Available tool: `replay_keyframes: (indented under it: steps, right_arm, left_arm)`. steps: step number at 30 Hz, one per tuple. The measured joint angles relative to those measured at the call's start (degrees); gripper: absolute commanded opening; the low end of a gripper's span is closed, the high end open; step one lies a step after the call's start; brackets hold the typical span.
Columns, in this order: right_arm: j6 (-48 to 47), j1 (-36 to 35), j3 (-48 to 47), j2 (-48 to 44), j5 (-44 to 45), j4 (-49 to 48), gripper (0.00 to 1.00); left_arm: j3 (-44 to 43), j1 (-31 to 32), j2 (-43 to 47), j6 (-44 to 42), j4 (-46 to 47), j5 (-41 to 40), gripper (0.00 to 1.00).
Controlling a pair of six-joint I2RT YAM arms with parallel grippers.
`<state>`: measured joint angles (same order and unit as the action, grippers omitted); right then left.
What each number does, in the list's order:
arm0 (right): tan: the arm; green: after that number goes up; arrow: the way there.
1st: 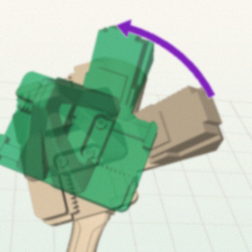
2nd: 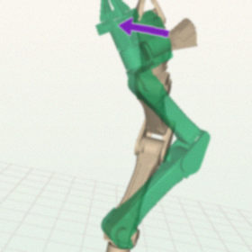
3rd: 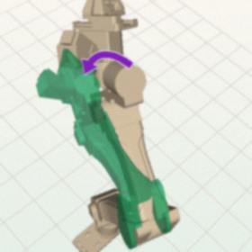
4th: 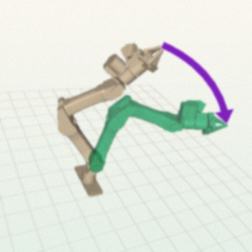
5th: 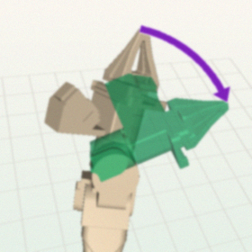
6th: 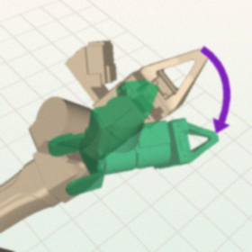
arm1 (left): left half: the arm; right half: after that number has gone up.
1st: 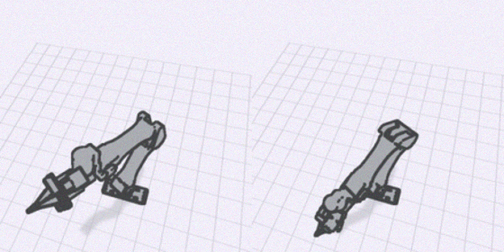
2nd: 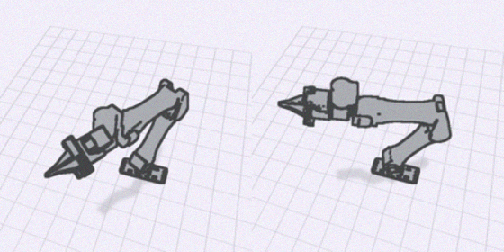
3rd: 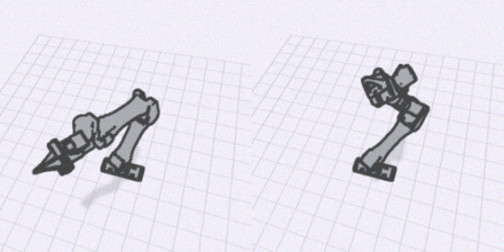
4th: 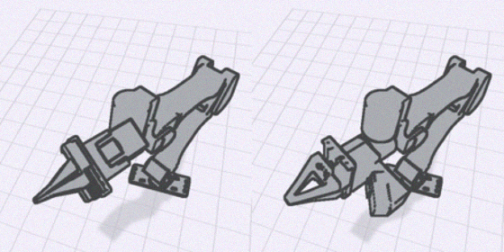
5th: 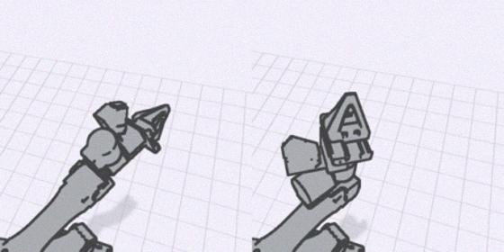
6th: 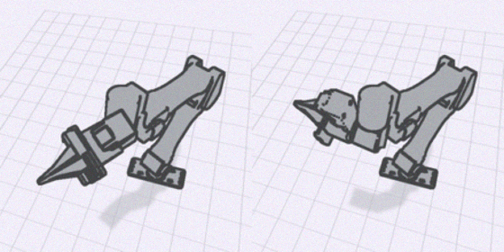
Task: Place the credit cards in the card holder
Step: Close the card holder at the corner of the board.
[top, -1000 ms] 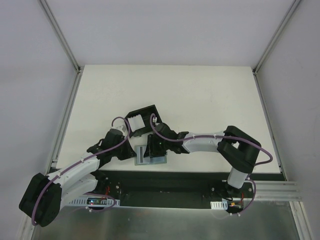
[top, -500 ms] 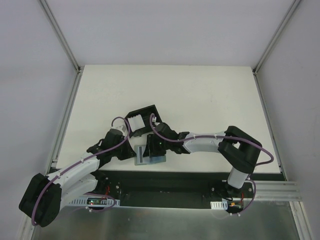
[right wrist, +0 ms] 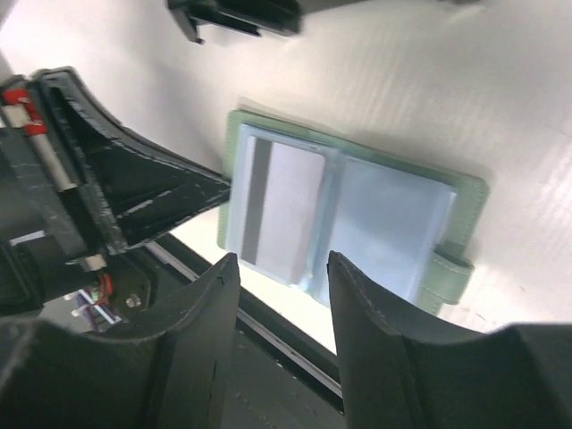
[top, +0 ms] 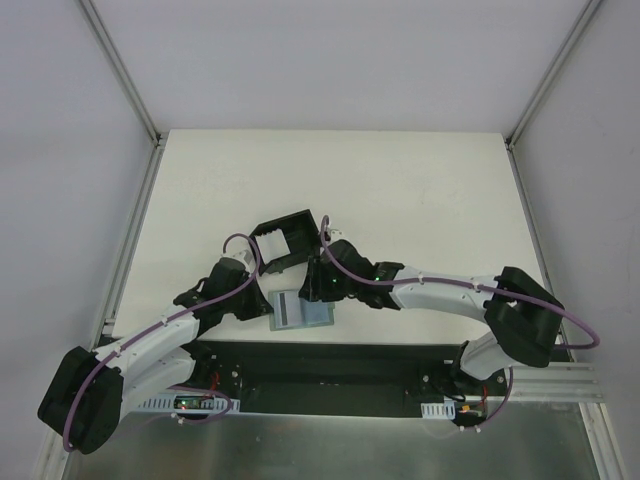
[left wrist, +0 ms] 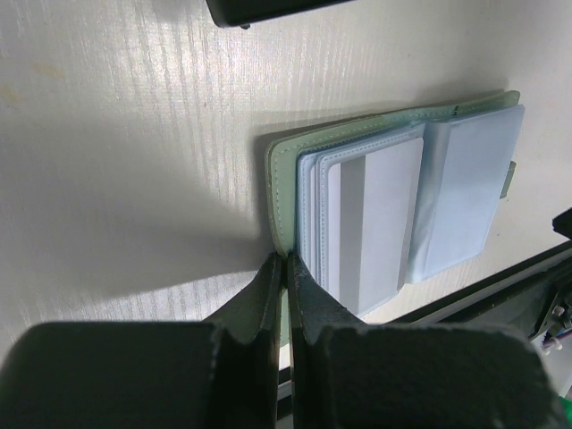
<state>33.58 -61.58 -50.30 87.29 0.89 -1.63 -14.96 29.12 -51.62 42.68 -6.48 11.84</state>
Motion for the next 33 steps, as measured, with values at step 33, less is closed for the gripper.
replay_keyframes:
  steps: [33]
  right_arm:
    - [-39.43,3.43,9.94,-6.01,-4.11,4.68,0.46]
  left_arm:
    - [-1.07,0.00,0.70,-3.30,-3.65,-0.39,0.00]
